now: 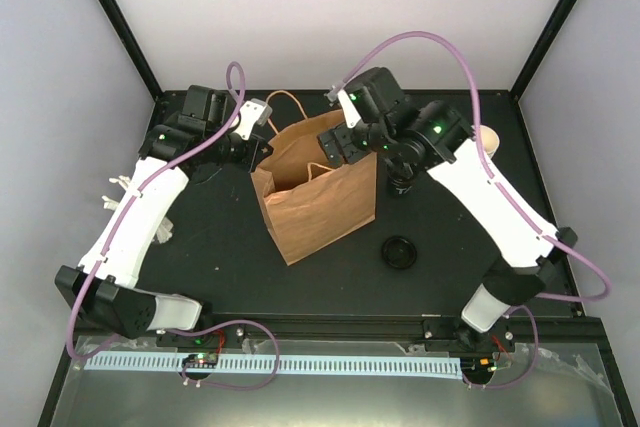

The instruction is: Pack the takeout coffee

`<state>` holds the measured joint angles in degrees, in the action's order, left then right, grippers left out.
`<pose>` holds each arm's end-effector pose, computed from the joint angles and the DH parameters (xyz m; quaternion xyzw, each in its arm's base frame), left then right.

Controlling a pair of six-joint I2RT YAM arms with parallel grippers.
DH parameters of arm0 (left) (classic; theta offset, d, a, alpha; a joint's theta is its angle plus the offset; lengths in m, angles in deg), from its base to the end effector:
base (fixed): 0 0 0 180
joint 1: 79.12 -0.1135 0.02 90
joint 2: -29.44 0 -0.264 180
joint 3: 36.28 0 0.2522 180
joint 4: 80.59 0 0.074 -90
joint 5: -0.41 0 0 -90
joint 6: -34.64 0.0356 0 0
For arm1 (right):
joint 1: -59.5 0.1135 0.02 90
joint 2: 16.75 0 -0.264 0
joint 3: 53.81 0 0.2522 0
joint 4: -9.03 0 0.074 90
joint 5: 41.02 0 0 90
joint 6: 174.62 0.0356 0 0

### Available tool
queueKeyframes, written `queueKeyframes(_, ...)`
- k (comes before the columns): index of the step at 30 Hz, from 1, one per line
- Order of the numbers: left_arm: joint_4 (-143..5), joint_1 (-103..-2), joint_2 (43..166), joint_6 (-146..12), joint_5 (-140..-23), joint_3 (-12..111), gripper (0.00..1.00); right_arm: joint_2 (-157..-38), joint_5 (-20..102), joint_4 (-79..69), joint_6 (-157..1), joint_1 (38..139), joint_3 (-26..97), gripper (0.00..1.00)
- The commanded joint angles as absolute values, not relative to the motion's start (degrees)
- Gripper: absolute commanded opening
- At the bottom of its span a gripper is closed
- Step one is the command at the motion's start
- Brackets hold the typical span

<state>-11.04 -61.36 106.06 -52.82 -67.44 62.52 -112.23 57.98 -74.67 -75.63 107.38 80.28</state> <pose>0.2482 -0.0936 0.3868 0.2298 0.8876 -0.2246 0.3299 0.2183 0.2331 0.4564 -0.2785 0.8788 0.1176 0.3694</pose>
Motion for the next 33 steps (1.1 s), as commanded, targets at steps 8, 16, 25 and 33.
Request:
queueKeyframes(8, -11.15, -61.05, 106.73, -53.93, -69.95, 65.63, 0.02, -102.36, 66.64, -62.12, -73.94, 107.38, 70.55, 1.00)
queueKeyframes(16, -11.25, -61.19, 110.86, -53.95, -74.14, 70.40, 0.01, -93.71, 71.58, -57.47, -73.03, 107.36, 59.10, 1.00)
queueKeyframes(25, -6.73, -62.36, 121.26, -54.17, -79.92, 82.20, 0.02, -85.10, 77.01, -56.04, -70.15, 107.36, 45.63, 1.00)
queueKeyframes(33, -3.59, -63.39, 124.24, -55.74, -79.17, 86.98, 0.11, -78.41, 78.71, -55.33, -69.03, 107.35, 37.57, 1.00)
